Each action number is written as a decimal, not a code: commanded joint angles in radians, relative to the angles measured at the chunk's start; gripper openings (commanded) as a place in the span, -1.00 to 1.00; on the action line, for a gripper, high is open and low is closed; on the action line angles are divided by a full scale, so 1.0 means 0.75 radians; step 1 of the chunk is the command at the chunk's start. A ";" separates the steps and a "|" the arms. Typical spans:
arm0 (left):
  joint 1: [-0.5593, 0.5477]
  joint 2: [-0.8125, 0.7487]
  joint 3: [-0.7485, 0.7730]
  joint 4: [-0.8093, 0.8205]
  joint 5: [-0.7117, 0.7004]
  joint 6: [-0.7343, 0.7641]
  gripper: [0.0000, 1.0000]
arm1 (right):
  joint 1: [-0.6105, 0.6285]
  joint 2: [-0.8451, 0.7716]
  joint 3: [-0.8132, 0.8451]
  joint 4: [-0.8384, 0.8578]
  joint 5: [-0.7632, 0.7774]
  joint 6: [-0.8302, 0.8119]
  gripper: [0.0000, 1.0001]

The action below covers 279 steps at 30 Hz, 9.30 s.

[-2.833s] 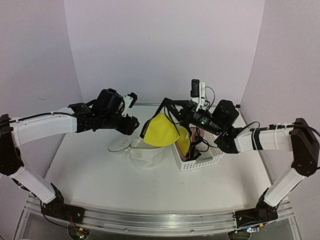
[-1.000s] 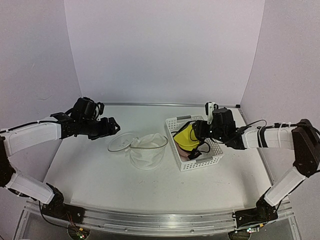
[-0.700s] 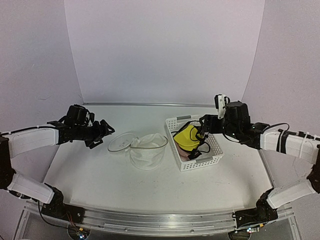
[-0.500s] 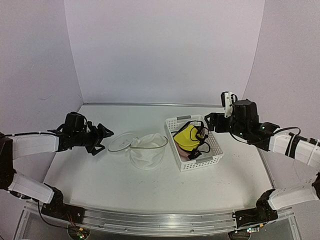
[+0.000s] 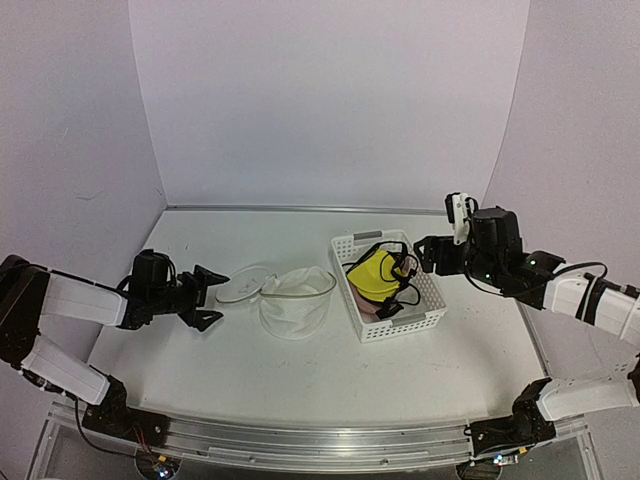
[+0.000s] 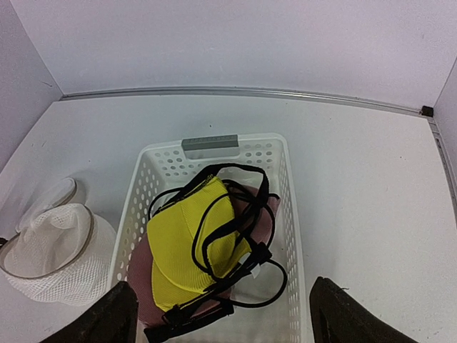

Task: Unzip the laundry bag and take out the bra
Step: Close the laundry bag lid, then pick up the laundry bag from the center of the board, then place the laundry bag at the center of the board.

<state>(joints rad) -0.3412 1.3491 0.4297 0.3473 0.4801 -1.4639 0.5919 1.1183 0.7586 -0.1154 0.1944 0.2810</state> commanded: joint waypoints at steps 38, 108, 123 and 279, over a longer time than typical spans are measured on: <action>0.077 0.491 0.041 0.764 0.064 -0.202 -1.00 | 0.000 0.007 0.034 0.080 -0.051 0.003 0.69; -0.719 0.080 0.853 -0.769 -1.623 2.214 -1.00 | 0.017 0.255 0.144 0.287 -0.576 -0.123 0.65; -0.940 0.316 0.894 -0.877 -2.018 2.588 -0.79 | 0.017 0.265 0.124 0.301 -0.560 -0.146 0.67; -0.102 -0.184 0.345 -0.290 -0.521 1.028 -1.00 | 0.365 1.074 0.517 0.675 -0.596 0.931 -1.00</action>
<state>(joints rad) -0.4217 1.2293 0.6895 0.0383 0.0563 -0.6617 0.8635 1.9701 1.1545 0.4248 -0.2192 1.0351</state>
